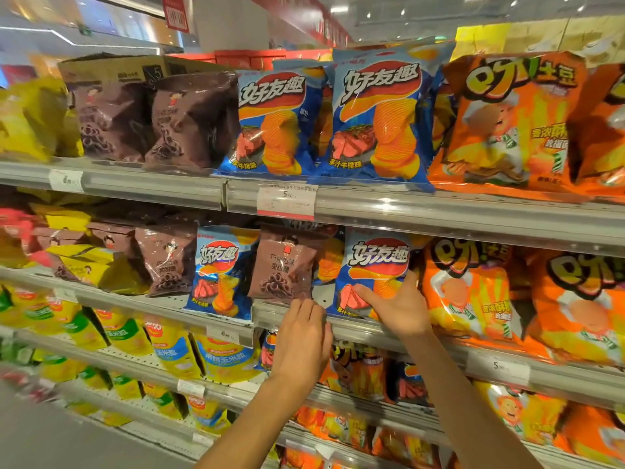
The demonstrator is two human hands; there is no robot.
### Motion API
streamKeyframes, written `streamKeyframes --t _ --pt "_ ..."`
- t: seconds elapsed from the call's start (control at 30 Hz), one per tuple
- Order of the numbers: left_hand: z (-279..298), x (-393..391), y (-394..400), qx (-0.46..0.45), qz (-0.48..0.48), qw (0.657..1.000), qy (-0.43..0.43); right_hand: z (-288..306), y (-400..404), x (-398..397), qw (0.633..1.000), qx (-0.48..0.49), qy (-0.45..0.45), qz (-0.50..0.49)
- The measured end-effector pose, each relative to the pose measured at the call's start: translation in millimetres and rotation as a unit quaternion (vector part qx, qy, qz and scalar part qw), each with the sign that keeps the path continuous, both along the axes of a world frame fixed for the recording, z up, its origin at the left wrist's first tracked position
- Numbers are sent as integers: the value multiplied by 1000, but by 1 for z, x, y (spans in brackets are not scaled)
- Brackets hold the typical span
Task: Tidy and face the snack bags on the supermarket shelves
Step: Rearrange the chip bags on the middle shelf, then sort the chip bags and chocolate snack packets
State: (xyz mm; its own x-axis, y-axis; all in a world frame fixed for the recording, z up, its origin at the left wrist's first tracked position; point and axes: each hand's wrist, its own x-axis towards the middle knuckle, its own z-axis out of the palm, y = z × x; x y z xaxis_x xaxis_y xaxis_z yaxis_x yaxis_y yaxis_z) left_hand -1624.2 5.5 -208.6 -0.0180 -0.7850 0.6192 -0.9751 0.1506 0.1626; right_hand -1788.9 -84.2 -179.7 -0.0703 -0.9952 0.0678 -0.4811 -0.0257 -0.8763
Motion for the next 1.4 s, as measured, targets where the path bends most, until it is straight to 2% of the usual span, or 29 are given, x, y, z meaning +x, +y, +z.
streamKeyframes --t 0.17,0.27,0.37,0.47,0.53,0.67,0.87,0.97,1.07,1.13,1.27,1.4 --pt "-9 9 -4 -28 -57 998 -2 4 21 6 996 -82 -8 -32" --pt "-16 23 -5 -5 -107 990 97 4 36 18 987 -130 27 -94" --pt "-19 44 0 2 -171 971 167 3 51 44 961 -207 45 -176" --pt "-15 79 4 5 -211 952 220 0 61 82 939 -284 36 -191" --pt "-13 108 4 -5 -209 942 263 -5 64 108 935 -297 30 -191" --pt "-15 173 6 -1 -190 929 318 -13 66 148 940 -280 4 -194" --pt "-25 248 -9 -32 -101 924 367 -16 65 179 981 -138 -33 -135" --pt "-29 274 -30 36 -32 927 373 -11 54 182 990 -77 -54 -102" --pt "-23 288 -50 144 -57 865 478 -8 38 178 994 -49 -43 -82" --pt "-20 293 -60 201 -74 833 510 -4 27 176 997 -34 -38 -64" --pt "-20 298 -82 271 -87 815 505 3 13 176 999 6 -29 -37" --pt "-22 300 -93 282 -100 800 520 6 11 174 1000 3 -18 -20"
